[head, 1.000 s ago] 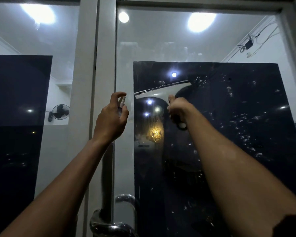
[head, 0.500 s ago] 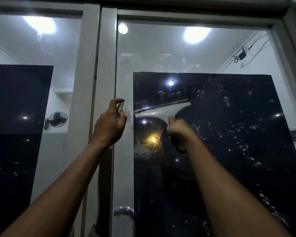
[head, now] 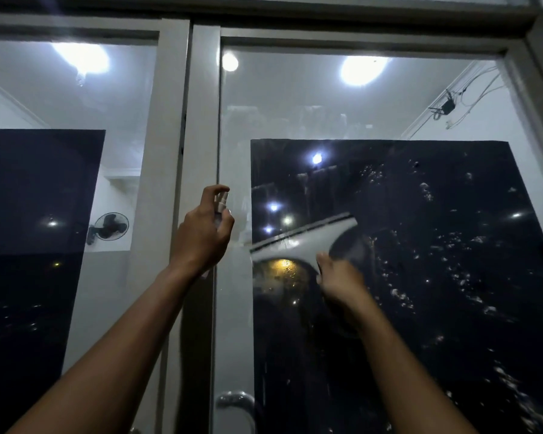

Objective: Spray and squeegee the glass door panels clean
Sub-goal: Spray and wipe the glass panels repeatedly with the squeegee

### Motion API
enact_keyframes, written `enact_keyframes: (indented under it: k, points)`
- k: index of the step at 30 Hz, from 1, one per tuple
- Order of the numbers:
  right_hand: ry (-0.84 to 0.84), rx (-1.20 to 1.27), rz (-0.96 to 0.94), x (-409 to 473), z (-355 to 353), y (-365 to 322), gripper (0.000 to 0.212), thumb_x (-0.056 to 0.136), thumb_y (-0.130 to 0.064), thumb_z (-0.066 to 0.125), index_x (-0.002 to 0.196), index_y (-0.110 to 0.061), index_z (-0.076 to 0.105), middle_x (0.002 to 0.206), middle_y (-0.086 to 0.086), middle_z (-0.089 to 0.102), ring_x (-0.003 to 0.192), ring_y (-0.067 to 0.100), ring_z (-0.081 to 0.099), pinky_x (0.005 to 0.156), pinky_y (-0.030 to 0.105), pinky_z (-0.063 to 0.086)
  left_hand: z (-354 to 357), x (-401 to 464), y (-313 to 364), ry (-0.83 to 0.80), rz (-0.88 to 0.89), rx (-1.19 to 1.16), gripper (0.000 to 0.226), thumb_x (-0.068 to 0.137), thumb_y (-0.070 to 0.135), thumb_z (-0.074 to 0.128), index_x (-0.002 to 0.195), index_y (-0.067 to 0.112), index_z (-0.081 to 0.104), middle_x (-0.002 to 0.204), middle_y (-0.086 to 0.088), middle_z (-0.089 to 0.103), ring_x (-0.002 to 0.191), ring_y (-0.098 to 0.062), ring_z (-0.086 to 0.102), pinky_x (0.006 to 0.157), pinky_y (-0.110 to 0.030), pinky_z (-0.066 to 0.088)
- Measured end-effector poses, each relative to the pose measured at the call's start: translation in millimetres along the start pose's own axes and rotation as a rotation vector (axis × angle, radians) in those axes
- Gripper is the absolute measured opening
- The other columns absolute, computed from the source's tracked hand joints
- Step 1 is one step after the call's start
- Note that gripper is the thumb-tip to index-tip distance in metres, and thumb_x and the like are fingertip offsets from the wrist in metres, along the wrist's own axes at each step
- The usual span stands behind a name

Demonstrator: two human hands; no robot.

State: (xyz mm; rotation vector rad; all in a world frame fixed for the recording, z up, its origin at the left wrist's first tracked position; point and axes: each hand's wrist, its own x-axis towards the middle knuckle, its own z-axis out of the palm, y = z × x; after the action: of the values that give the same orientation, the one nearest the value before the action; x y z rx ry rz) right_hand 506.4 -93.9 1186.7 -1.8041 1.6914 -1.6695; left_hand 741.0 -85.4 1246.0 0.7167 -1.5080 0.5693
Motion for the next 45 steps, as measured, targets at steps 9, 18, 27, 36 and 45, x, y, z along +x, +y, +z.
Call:
enact_keyframes:
  k: [9,18,27,36,45]
  points:
    - [0.102,0.062,-0.047,44,-9,-84,0.045,0.103,-0.043,0.038,0.116,-0.008,0.062,0.121,0.019,0.060,0.107,0.037,0.060,0.080,0.036,0.045,-11,-9,-14,0.009,-0.012,-0.010,0.040,0.102,0.022,0.051,0.141,0.022,0.041,0.097,-0.011,0.062,0.074,-0.026,0.062,0.060,-0.029,0.048]
    - [0.120,0.136,0.028,2,39,-41,0.059,0.101,-0.053,0.035,0.104,-0.003,0.067,0.105,0.021,0.069,0.093,0.034,0.066,0.075,0.039,0.051,-32,-8,-20,-0.017,0.006,0.009,0.039,0.102,0.021,0.049,0.139,0.026,0.040,0.089,-0.009,0.062,0.073,-0.028,0.062,0.068,-0.040,0.054]
    - [0.118,0.026,-0.022,-5,42,-35,0.059,0.103,-0.050,0.035,0.114,0.000,0.064,0.110,0.019,0.064,0.107,0.039,0.061,0.086,0.035,0.048,-38,-29,-25,-0.033,-0.006,0.013,0.039,0.101,0.020,0.050,0.139,0.025,0.043,0.092,-0.010,0.061,0.074,-0.027,0.058,0.067,-0.034,0.041]
    - [0.040,-0.065,-0.049,-31,31,-38,0.054,0.100,-0.051,0.039,0.108,-0.005,0.066,0.113,0.022,0.065,0.102,0.038,0.061,0.079,0.040,0.045,-35,-43,-15,-0.100,-0.018,0.021,0.040,0.102,0.020,0.050,0.141,0.022,0.042,0.090,-0.009,0.061,0.071,-0.025,0.058,0.060,-0.031,0.039]
    - [-0.135,-0.325,-0.175,-4,-46,-32,0.057,0.097,-0.059,0.047,0.081,-0.007,0.064,0.073,0.010,0.061,0.054,0.022,0.051,0.053,0.029,0.042,-33,-49,-7,-0.089,-0.059,0.029,0.041,0.102,0.019,0.050,0.142,0.022,0.043,0.093,-0.008,0.060,0.071,-0.023,0.054,0.055,-0.023,0.033]
